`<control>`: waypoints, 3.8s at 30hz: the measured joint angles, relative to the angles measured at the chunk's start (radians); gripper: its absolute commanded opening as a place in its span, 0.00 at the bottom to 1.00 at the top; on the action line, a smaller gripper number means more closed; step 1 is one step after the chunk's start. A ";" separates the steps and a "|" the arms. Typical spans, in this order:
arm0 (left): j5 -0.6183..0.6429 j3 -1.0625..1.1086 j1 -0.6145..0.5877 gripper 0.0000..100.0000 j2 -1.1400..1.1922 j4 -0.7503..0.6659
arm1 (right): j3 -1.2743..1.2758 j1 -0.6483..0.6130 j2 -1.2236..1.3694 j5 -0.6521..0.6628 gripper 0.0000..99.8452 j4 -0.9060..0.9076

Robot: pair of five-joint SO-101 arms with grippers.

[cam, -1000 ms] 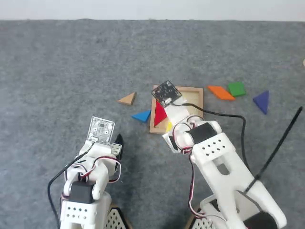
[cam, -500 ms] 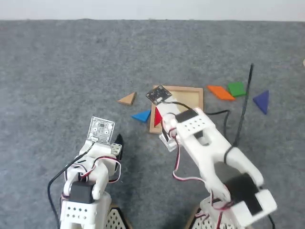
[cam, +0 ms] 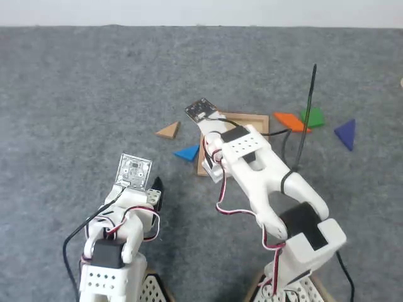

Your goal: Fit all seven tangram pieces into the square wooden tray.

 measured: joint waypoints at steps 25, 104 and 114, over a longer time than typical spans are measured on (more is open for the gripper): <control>0.000 0.000 0.000 0.11 0.000 0.000 | 0.084 0.250 -0.083 -0.063 0.08 -0.222; 0.000 0.000 0.000 0.11 0.000 0.000 | -0.063 0.417 -0.279 0.232 0.26 0.061; 0.000 0.000 0.000 0.11 0.000 0.000 | -0.628 0.417 0.359 0.253 0.26 0.132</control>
